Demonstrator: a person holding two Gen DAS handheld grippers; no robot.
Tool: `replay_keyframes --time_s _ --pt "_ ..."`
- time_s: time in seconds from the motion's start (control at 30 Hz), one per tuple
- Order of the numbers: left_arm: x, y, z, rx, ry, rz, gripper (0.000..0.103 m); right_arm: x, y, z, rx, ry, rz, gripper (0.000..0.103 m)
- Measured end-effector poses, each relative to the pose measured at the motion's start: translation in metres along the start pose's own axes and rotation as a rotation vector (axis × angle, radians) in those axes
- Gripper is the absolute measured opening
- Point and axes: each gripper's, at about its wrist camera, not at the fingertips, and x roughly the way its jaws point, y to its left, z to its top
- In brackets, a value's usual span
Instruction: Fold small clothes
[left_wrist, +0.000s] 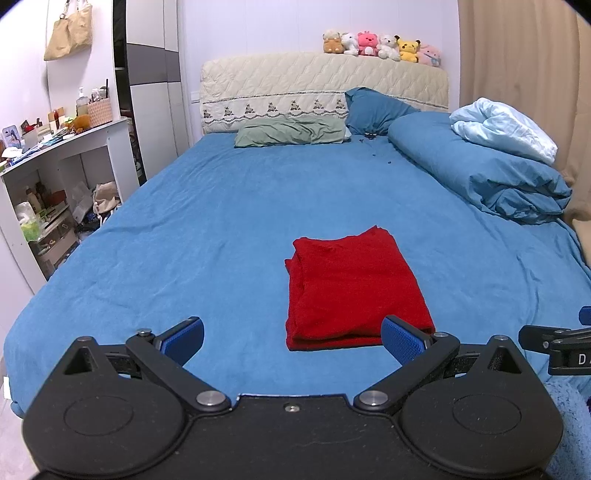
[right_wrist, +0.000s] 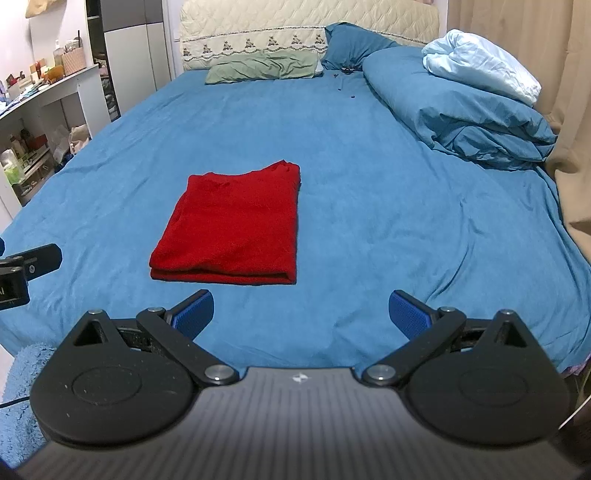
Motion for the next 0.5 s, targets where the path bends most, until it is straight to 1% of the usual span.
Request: replay_keyframes --time_s 0.37,0.5 --pt "-0.0028 0.0014 0.0013 0.009 -0.011 -0.001 0.103 -0.0017 0.0039 0.0024 -0.004 -0.001 0.004 0.103" --pt "-0.0041 0.0023 0.0016 -0.003 -0.014 0.000 0.103 -0.0017 0.0055 0.0036 -0.004 -0.002 0.006 0.103"
